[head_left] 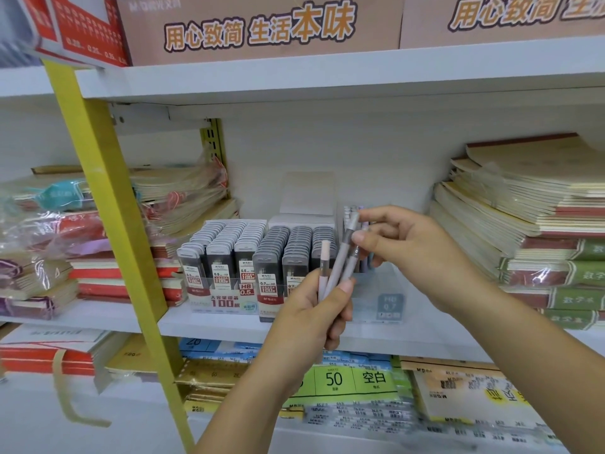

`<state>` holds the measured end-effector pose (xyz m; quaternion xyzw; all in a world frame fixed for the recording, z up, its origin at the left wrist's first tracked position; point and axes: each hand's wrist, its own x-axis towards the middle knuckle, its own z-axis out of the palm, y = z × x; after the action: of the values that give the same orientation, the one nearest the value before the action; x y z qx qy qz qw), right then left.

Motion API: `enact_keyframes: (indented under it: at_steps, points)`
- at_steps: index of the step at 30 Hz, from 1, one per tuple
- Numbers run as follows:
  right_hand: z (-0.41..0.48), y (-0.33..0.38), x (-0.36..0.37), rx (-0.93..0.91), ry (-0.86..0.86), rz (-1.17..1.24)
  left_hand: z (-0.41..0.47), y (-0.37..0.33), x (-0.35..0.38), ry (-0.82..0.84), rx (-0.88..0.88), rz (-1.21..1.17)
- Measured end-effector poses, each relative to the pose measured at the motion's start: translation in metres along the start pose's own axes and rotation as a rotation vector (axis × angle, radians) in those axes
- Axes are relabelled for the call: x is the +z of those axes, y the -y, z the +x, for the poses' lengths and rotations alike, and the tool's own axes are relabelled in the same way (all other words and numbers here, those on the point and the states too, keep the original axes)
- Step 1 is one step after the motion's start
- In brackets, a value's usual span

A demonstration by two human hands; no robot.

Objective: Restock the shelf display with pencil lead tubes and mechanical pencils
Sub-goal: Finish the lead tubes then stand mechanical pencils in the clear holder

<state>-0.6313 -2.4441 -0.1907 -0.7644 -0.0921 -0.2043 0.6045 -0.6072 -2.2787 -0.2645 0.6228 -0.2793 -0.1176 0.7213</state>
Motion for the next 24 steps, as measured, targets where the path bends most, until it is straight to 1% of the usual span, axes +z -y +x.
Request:
enact_keyframes:
  at_steps: [2,4,7,12,13,15,17,18,20,22,24]
  points:
    - [-0.001,0.0,-0.001,0.014,-0.029,0.038,-0.002,0.0,0.001,0.007,0.005,0.026]
    - [-0.001,0.001,-0.005,0.001,-0.093,0.078,-0.004,-0.001,0.001,0.005,0.016,0.057]
    - [-0.003,0.002,-0.011,-0.006,-0.168,0.187,-0.005,-0.004,0.001,-0.004,0.029,0.041]
    - [-0.011,0.002,-0.011,0.026,-0.028,0.148,-0.003,-0.004,0.004,0.015,0.027,0.005]
    - [-0.011,0.004,-0.012,0.001,-0.046,0.152,-0.004,-0.003,0.004,0.008,0.027,0.015]
    - [-0.008,0.008,-0.021,-0.104,-0.177,0.145,-0.004,-0.002,0.002,-0.027,0.03,0.04]
    - [-0.004,0.011,-0.033,-0.218,-0.308,0.068,-0.004,0.001,-0.001,-0.095,0.034,0.075]
    - [-0.002,0.012,-0.038,-0.257,-0.328,0.012,-0.004,0.003,-0.003,-0.129,0.032,0.088]
    - [0.003,0.006,-0.039,-0.279,-0.288,-0.121,-0.005,0.004,-0.005,-0.163,0.028,0.094]
    - [0.007,-0.005,-0.034,-0.245,-0.215,-0.295,-0.006,0.003,-0.005,-0.168,0.027,0.095]
    - [0.009,-0.015,-0.028,-0.231,-0.163,-0.412,-0.006,0.001,-0.004,-0.164,0.022,0.074]
